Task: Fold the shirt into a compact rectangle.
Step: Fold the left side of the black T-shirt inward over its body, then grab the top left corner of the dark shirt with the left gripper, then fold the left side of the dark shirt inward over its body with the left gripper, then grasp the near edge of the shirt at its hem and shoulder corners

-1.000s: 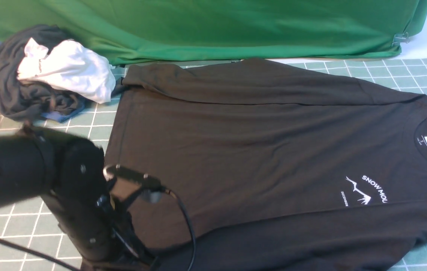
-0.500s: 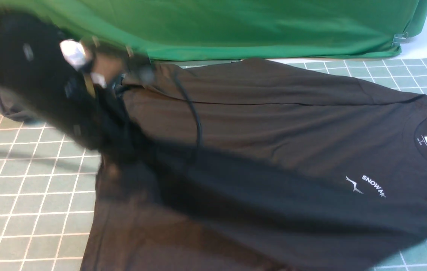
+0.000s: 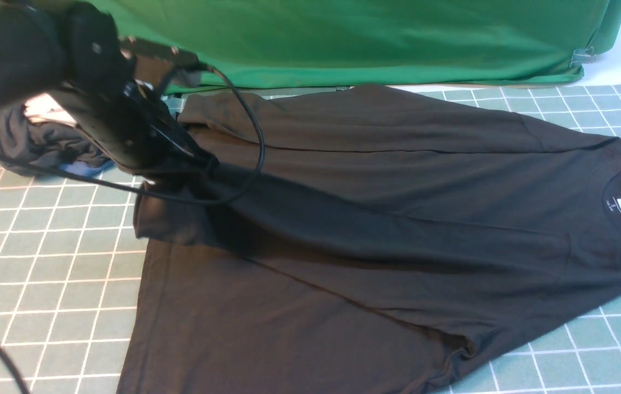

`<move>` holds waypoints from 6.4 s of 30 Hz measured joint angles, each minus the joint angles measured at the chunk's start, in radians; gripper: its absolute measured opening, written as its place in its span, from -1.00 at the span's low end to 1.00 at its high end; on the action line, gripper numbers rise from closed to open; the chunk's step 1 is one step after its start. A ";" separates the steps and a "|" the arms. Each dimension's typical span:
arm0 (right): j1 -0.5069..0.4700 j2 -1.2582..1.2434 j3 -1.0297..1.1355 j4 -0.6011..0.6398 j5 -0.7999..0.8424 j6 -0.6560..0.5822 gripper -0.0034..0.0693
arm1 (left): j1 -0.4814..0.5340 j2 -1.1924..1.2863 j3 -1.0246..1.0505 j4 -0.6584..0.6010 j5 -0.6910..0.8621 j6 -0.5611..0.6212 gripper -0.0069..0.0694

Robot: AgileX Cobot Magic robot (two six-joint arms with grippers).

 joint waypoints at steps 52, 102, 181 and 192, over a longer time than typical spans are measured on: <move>0.000 0.000 0.000 0.000 0.043 0.004 -0.80 | 0.099 0.284 -0.380 -0.045 -0.169 -0.448 0.13; 0.000 0.000 0.000 -0.045 0.034 -0.007 -0.72 | 0.189 0.506 -0.602 -0.504 -0.188 -0.266 -0.78; 0.000 0.149 -0.185 -0.154 0.079 0.078 -0.90 | -0.068 -0.367 0.525 -0.038 0.224 -0.334 0.31; 0.000 0.161 -0.185 -0.154 0.062 0.072 -0.90 | -0.068 -0.313 0.634 -0.053 0.038 -0.346 0.62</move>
